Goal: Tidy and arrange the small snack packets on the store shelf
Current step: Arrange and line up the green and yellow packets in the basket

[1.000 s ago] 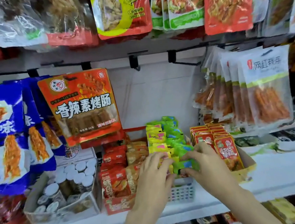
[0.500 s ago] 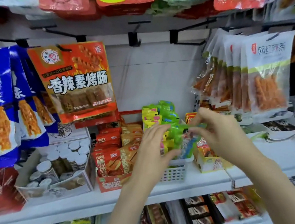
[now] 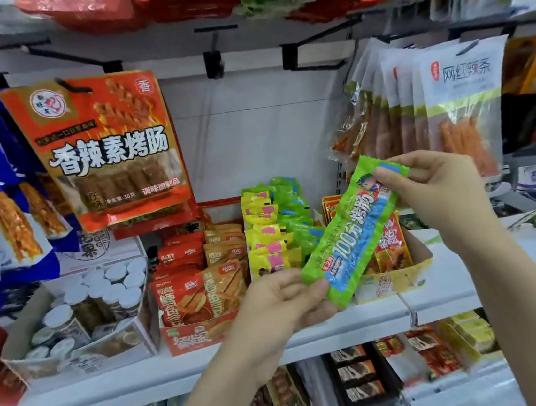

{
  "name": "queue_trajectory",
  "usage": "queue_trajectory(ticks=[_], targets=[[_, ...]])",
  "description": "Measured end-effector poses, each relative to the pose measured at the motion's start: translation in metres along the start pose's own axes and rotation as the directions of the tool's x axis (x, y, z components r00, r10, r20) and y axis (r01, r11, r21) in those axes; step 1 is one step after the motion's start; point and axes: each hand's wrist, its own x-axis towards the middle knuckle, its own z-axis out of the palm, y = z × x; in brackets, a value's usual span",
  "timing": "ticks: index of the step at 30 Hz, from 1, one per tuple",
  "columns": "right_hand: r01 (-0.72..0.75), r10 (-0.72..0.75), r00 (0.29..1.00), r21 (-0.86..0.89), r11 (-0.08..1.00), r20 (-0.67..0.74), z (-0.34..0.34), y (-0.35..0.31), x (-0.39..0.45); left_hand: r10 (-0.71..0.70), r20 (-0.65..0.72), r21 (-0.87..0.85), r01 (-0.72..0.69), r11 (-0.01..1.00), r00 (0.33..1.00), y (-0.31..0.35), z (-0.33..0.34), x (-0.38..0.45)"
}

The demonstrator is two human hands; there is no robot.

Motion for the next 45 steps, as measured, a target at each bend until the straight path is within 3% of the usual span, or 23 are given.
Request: queue_trajectory(ticks=[3, 9, 13, 17, 20, 25, 28, 31, 34, 37, 45], targets=[[-0.056, 0.055, 0.998, 0.045, 0.997, 0.019, 0.0, 0.011, 0.004, -0.013, -0.103, -0.108, 0.001, 0.994, 0.995, -0.004, 0.0, -0.004], [-0.057, 0.05, 0.997, 0.124, 0.991, 0.058, -0.002, 0.017, 0.004, -0.02, -0.06, -0.146, 0.011, 0.989, 0.998, 0.0, 0.006, -0.012], [-0.072, 0.047, 0.994, 0.276, 0.958, 0.095, -0.008, 0.013, 0.001, -0.003, -0.076, -0.126, -0.007, 0.992, 0.997, 0.002, 0.008, -0.012], [0.001, -0.038, 0.987, 0.235, 0.972, 0.155, -0.017, 0.009, -0.005, 0.01, -0.094, -0.101, -0.019, 0.995, 0.996, -0.001, 0.011, -0.015], [-0.073, -0.017, 0.972, 0.372, 0.926, 0.233, -0.021, 0.01, -0.008, -0.054, -0.034, -0.272, 0.043, 0.961, 0.998, -0.001, 0.014, -0.015], [-0.189, -0.004, 0.952, 0.598, 0.779, 0.306, -0.01, 0.017, -0.007, -0.221, 0.185, -0.579, 0.288, 0.763, 0.958, 0.011, 0.013, -0.006], [-0.212, -0.01, 0.942, 0.618, 0.757, 0.336, -0.01, 0.02, -0.004, -0.221, 0.067, -0.642, 0.212, 0.737, 0.973, 0.005, 0.011, 0.001], [-0.274, 0.046, 0.926, 0.584, 0.764, 0.375, -0.011, 0.022, -0.002, -0.132, -0.078, -0.527, 0.072, 0.847, 0.988, -0.003, 0.008, 0.0], [-0.349, 0.097, 0.887, 0.52, 0.78, 0.451, -0.011, 0.022, -0.003, 0.051, -0.235, -0.204, -0.1, 0.974, 0.971, -0.005, 0.007, -0.005], [-0.287, 0.115, 0.904, 0.386, 0.876, 0.412, -0.01, 0.023, -0.008, 0.198, -0.309, 0.051, -0.192, 0.98, 0.93, -0.005, 0.008, -0.009], [-0.308, 0.15, 0.922, 0.441, 0.843, 0.358, -0.009, 0.02, -0.013, 0.276, -0.267, 0.133, -0.249, 0.959, 0.923, -0.003, 0.012, -0.016]])
